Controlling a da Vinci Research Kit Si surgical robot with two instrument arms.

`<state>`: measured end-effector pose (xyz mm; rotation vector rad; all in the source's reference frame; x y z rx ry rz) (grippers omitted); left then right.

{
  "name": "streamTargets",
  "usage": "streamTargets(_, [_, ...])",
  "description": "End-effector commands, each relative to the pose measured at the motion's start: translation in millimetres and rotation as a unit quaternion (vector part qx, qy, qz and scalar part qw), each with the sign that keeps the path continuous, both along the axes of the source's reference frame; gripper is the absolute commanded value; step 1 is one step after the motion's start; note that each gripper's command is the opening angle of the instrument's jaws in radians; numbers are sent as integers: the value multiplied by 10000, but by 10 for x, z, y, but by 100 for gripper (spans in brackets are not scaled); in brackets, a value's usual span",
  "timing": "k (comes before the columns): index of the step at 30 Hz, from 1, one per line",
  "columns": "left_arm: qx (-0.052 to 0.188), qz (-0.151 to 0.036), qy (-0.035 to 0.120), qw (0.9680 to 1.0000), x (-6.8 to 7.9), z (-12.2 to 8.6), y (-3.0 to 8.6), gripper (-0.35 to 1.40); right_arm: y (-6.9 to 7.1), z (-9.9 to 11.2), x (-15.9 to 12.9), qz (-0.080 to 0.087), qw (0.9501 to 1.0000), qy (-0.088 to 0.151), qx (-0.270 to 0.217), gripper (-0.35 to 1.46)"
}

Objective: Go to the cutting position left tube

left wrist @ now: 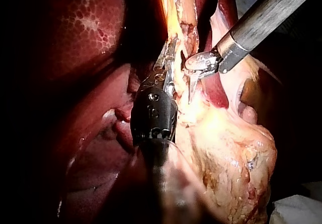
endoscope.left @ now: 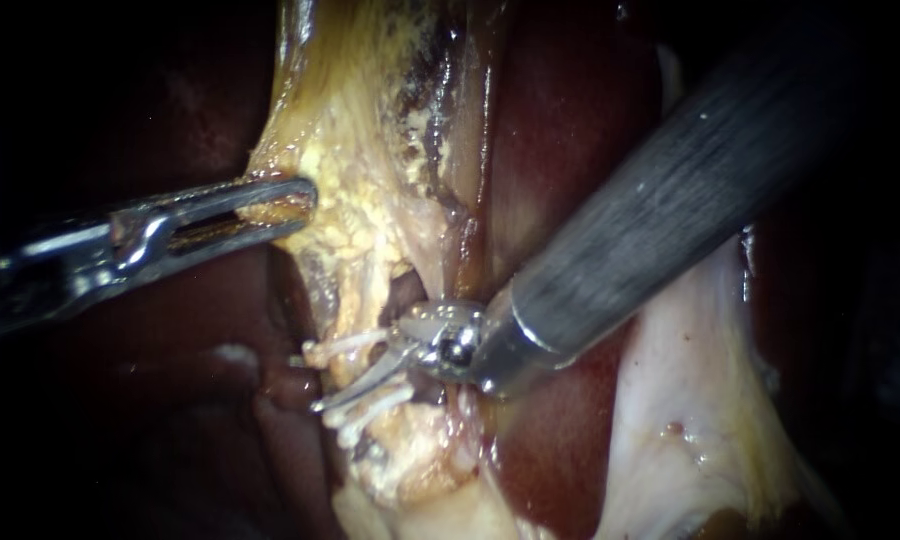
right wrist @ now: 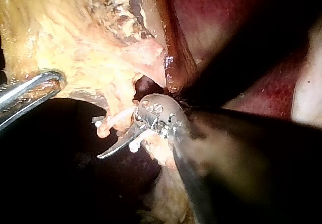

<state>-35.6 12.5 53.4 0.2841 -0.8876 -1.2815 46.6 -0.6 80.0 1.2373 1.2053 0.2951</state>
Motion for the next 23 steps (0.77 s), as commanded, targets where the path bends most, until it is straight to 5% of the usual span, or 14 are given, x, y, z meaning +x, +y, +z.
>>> streamTargets(1, [0,-2,4,10000,0,0,0,-35,0,1,1,14,10000,-5,-7,91])
streamTargets(23, [1,-3,5,10000,0,0,0,-35,-2,3,2,17,10000,-10,-16,91])
